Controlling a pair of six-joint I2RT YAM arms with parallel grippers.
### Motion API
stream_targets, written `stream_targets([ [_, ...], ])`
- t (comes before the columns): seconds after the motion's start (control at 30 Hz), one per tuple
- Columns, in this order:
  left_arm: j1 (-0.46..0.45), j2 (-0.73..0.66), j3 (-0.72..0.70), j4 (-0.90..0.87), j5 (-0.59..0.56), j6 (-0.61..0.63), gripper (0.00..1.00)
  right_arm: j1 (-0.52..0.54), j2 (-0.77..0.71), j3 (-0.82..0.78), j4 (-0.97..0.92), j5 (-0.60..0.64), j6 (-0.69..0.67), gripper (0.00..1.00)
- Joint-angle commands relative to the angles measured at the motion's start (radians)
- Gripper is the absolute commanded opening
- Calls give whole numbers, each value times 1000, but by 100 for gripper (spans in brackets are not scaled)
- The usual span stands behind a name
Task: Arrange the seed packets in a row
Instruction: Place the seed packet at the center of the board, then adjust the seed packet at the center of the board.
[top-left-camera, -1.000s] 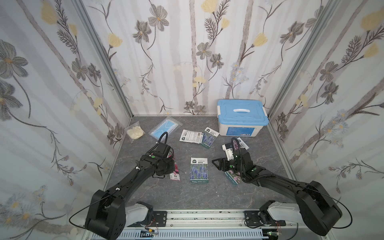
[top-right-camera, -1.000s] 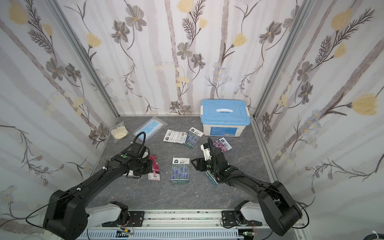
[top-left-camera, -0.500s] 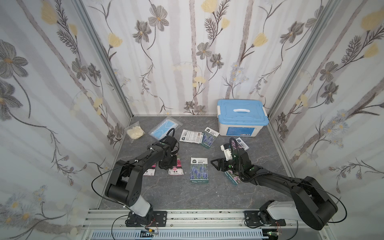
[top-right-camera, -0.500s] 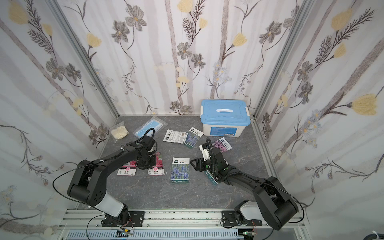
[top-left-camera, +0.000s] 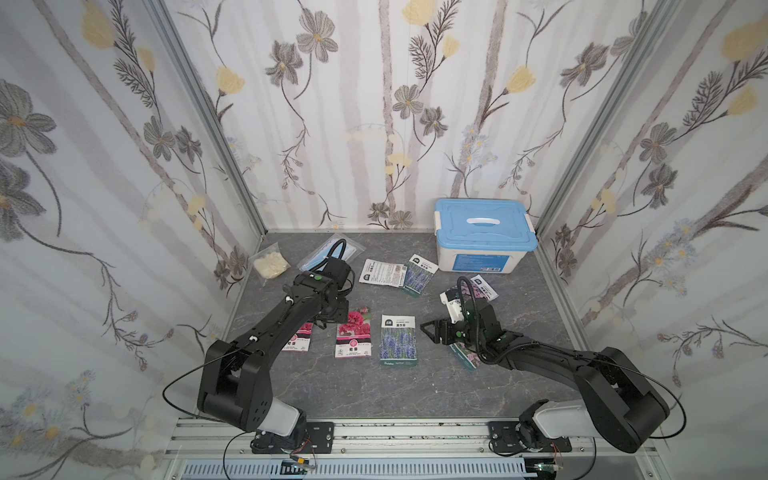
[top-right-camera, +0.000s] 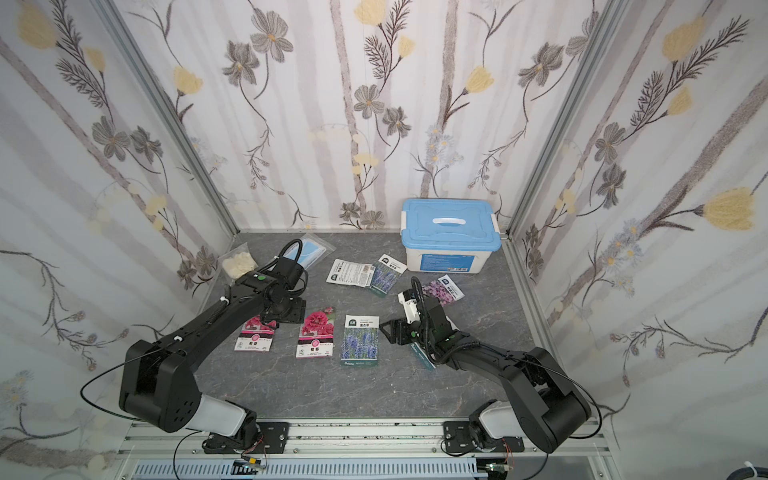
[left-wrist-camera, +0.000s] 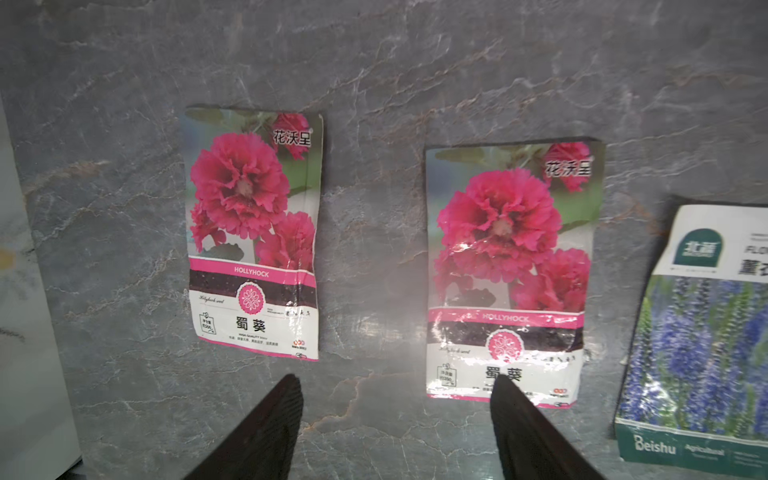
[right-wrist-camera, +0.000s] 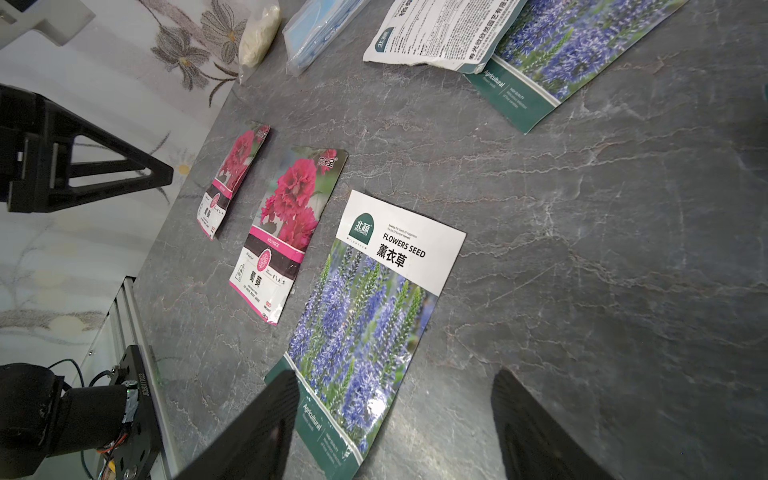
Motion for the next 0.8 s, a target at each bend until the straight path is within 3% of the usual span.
stream_targets([
  [0.0, -59, -8, -20, 70, 86, -83, 75, -18, -3, -3, 67, -35, 8, 75],
  [0.17, -139, 5, -126, 290, 187, -205, 76, -39, -3, -6, 62, -41, 5, 75],
  [0.27, -163, 42, -181, 392, 192, -245, 76, -45, 1, -10, 66, -42, 3, 75],
  [0.53, -202, 186, -186, 483, 183, -272, 76, -48, 24, -8, 69, -45, 0, 75],
  [0.77, -202, 222, -206, 485, 168, -261, 76, -51, 24, -6, 54, -35, -13, 75],
])
